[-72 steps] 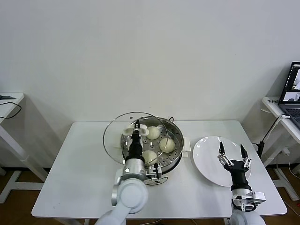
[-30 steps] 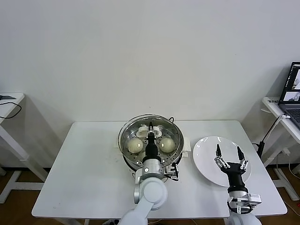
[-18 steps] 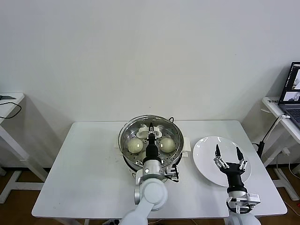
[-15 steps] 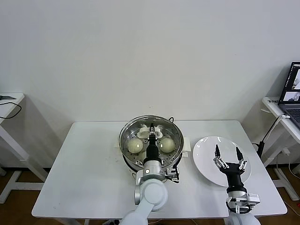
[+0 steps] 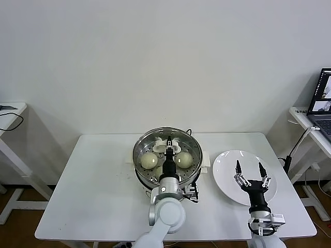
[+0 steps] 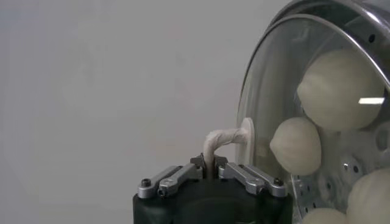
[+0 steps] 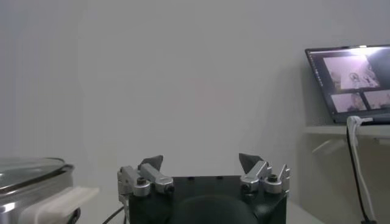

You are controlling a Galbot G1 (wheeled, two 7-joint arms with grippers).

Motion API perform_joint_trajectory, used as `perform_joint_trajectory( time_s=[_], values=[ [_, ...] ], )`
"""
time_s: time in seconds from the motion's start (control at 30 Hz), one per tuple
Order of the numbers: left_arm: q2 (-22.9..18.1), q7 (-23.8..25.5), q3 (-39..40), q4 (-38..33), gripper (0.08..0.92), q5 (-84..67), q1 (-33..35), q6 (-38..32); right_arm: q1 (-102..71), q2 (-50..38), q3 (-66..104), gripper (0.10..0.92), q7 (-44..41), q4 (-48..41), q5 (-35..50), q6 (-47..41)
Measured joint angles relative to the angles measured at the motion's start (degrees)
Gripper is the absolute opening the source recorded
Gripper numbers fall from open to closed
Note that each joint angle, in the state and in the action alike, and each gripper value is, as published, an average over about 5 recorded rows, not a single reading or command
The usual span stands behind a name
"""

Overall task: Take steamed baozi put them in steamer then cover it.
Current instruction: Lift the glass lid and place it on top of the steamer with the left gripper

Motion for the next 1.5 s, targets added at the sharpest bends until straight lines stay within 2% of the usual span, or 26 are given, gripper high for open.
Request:
perform_joint_trajectory(
  time_s=[1.5],
  values=[
    [0.0, 0.4, -0.8, 1.0, 0.193, -1.5, -0.9, -1.5, 0.6, 0.0, -0.5, 0.823, -0.3, -1.2, -1.1, 0.3]
  ],
)
